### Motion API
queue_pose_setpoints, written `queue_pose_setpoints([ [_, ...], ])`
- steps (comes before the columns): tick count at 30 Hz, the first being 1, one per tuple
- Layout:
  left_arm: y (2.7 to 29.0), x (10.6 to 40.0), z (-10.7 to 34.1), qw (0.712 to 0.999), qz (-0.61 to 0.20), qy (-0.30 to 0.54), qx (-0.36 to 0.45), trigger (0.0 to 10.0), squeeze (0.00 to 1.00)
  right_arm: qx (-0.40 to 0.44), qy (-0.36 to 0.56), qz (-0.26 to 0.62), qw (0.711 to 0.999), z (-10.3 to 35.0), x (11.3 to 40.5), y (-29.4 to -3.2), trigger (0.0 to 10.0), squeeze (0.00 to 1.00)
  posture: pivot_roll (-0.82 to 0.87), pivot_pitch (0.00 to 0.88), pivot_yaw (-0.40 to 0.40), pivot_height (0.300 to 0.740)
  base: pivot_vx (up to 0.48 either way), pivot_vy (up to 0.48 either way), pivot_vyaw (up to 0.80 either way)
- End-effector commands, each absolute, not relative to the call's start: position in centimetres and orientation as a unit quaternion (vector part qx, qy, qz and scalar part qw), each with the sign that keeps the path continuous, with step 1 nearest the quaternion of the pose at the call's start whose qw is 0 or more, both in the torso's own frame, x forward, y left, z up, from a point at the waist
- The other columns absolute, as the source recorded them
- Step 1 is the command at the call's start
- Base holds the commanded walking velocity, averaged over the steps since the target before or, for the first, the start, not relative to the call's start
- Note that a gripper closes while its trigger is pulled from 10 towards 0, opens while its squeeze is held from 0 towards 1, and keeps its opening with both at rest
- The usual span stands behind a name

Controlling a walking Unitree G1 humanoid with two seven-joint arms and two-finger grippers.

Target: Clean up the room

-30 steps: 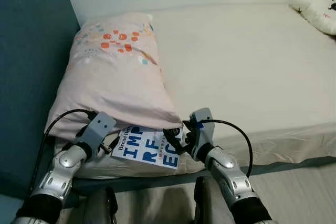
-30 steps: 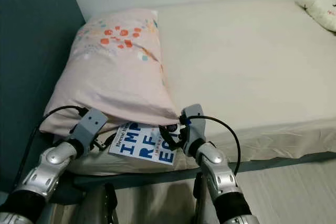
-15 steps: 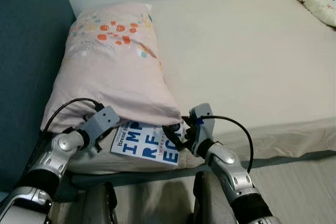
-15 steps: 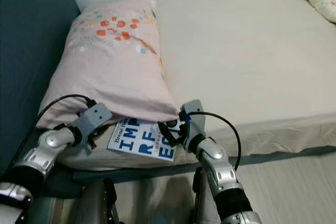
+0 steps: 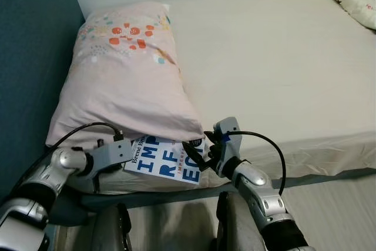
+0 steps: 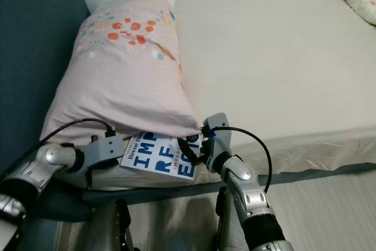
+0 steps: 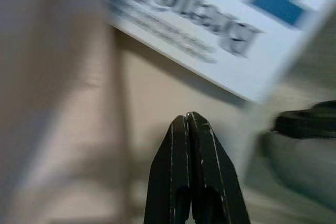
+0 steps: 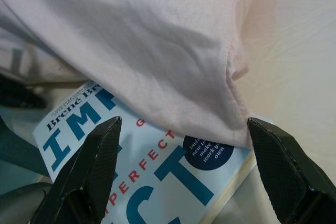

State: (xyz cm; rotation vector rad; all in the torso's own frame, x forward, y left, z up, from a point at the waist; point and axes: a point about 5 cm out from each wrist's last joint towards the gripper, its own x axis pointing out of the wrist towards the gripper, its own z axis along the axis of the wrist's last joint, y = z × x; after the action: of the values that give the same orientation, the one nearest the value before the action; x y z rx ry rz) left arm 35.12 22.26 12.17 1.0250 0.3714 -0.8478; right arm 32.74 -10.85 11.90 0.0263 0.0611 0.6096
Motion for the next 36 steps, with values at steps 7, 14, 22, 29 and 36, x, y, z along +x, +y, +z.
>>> queue_pose_setpoints([
  [7, 19.4, 36.9, 11.7, 0.781, -0.328, 0.166, 0.506, 0.0, 0.0, 0.021, 0.043, 0.293, 0.955, 11.1, 32.0, -11.1, 10.0, 0.0, -0.02, 0.37, 0.003, 0.525, 0.0, 0.0, 0.0],
  [14, 19.2, 39.7, 15.4, 0.753, -0.183, 0.126, 0.62, 0.0, 0.0, 0.021, 0.042, 0.281, 0.959, 11.1, 31.7, -11.3, 10.0, 0.0, -0.05, 0.381, 0.035, 0.525, 0.0, 0.0, 0.0],
  [22, 20.2, 41.9, 23.0, 0.718, -0.039, 0.046, 0.693, 0.0, 0.0, 0.015, 0.039, 0.261, 0.964, 11.4, 31.7, -11.8, 10.0, 0.0, -0.07, 0.381, 0.071, 0.525, 0.0, 0.0, 0.0],
  [29, 19.4, 42.6, 28.2, 0.769, 0.031, -0.029, 0.638, 0.0, 0.0, 0.019, 0.043, 0.249, 0.968, 11.2, 31.7, -12.4, 10.0, 0.0, -0.06, 0.372, 0.067, 0.525, 0.0, 0.0, 0.0],
  [36, 18.4, 42.7, 28.8, 0.816, 0.036, -0.052, 0.574, 0.0, 0.0, 0.025, 0.038, 0.256, 0.966, 11.6, 32.5, -11.5, 10.0, 0.0, -0.04, 0.345, 0.039, 0.525, 0.0, 0.0, 0.0],
])
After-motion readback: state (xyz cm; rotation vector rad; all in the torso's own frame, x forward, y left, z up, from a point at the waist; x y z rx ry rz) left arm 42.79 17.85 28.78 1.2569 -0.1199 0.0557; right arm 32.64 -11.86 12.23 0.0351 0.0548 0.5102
